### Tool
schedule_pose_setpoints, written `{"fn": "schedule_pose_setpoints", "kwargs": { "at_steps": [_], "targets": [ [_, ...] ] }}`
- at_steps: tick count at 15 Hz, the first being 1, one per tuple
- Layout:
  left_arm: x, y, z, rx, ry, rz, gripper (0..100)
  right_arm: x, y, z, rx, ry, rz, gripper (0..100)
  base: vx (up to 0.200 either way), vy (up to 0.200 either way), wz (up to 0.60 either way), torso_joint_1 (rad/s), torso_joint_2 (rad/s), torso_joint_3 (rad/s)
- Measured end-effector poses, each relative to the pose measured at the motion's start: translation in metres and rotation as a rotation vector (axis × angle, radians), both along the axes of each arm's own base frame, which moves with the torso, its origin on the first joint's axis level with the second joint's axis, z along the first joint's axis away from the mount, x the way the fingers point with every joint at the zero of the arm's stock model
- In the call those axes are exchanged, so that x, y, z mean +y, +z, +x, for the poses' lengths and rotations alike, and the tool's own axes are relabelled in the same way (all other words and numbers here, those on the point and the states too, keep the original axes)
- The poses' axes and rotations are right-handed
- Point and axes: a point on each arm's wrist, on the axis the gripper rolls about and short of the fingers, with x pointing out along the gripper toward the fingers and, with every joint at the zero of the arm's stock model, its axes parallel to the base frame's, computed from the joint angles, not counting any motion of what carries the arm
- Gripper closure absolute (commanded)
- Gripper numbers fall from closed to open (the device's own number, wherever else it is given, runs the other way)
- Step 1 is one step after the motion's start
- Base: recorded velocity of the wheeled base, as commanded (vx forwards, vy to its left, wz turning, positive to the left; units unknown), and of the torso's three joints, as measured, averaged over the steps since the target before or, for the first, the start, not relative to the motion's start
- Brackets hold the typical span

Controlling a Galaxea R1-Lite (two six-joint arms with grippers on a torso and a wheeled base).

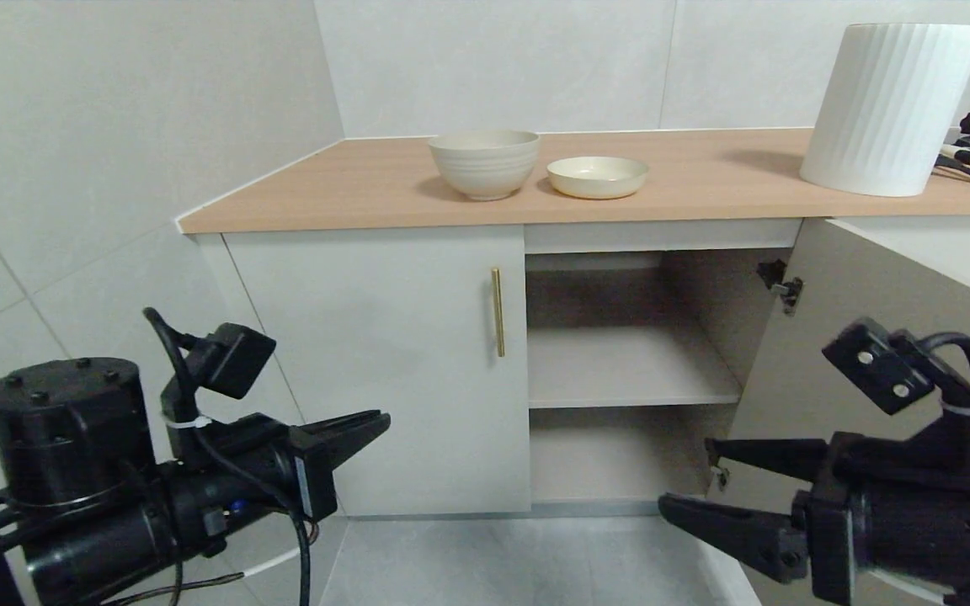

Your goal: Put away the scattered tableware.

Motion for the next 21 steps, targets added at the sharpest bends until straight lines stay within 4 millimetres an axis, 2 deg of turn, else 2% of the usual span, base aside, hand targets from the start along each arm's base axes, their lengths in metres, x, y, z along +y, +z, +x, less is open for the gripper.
{"fn": "schedule_pose_setpoints", "kwargs": {
  "at_steps": [2,5,9,14,21],
  "targets": [
    [0.012,0.015,-0.006,-0.019,0.042,-0.008,0,0.012,0.010,0.018,-0.012,-0.023,0.007,0,0.000,0.000,0.00,0.000,0.00,0.000],
    [0.029,0.033,-0.011,-0.079,0.113,-0.029,0,0.019,0.012,0.038,0.039,-0.091,-0.057,0,0.000,0.000,0.00,0.000,0.00,0.000],
    [0.040,0.037,-0.023,-0.043,0.144,-0.017,0,0.015,0.009,0.054,0.072,-0.156,-0.059,0,0.000,0.000,0.00,0.000,0.00,0.000],
    [0.040,0.046,-0.026,-0.089,0.135,-0.003,0,0.013,0.008,0.056,0.087,-0.176,-0.070,0,0.000,0.000,0.00,0.000,0.00,0.000],
    [0.040,0.046,-0.026,-0.079,0.133,0.005,0,0.011,0.004,0.053,0.088,-0.172,-0.079,0,0.200,0.000,0.00,0.002,0.00,0.002]
  ]
}}
